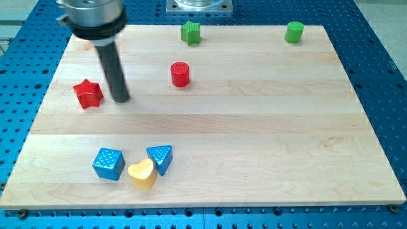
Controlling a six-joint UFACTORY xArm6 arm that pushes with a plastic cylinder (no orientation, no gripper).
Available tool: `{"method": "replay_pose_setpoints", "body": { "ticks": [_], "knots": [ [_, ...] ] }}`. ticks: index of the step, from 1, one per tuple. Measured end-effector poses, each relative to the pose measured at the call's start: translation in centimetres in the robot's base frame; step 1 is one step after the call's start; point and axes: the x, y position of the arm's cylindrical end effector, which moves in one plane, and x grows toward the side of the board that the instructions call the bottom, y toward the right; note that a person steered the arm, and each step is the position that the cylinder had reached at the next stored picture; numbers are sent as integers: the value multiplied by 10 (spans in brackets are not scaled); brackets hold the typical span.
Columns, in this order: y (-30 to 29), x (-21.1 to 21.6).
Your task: Push the red circle to the center of the board
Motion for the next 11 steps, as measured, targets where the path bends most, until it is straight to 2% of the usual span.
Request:
{"method": "replay_pose_setpoints", "body": {
  "ticks": [1,2,4,6,8,9,10,11],
  "knots": [
    [-43,3],
    [-6,-31],
    [73,-27],
    [97,-79],
    [136,-72],
    [191,-34],
    [183,-47],
    [150,-57]
  ]
}}
